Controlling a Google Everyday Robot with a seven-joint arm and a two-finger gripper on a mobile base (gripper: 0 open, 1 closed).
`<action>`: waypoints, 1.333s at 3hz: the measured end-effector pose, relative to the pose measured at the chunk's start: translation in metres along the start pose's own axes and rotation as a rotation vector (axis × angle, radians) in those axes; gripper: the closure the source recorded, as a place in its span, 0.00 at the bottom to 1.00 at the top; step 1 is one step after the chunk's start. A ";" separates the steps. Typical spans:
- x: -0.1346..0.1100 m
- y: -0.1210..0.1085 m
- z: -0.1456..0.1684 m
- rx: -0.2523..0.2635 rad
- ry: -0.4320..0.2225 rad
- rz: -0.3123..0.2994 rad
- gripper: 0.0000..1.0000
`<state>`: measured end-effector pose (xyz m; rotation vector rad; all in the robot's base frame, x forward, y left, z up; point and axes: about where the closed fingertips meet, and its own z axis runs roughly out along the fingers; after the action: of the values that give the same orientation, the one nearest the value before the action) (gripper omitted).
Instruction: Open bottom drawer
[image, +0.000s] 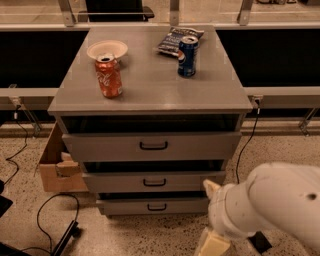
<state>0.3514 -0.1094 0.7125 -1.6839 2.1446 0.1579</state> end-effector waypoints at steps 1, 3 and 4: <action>0.010 0.015 0.013 -0.022 0.015 0.001 0.00; 0.004 0.040 0.099 -0.080 0.035 0.004 0.00; 0.022 0.058 0.165 -0.122 0.046 0.002 0.00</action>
Offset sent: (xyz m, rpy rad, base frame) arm -0.0012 0.0430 -0.0855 -0.0339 0.0540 -0.0004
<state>0.3322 -0.0589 0.5449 -1.7685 2.2102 0.2577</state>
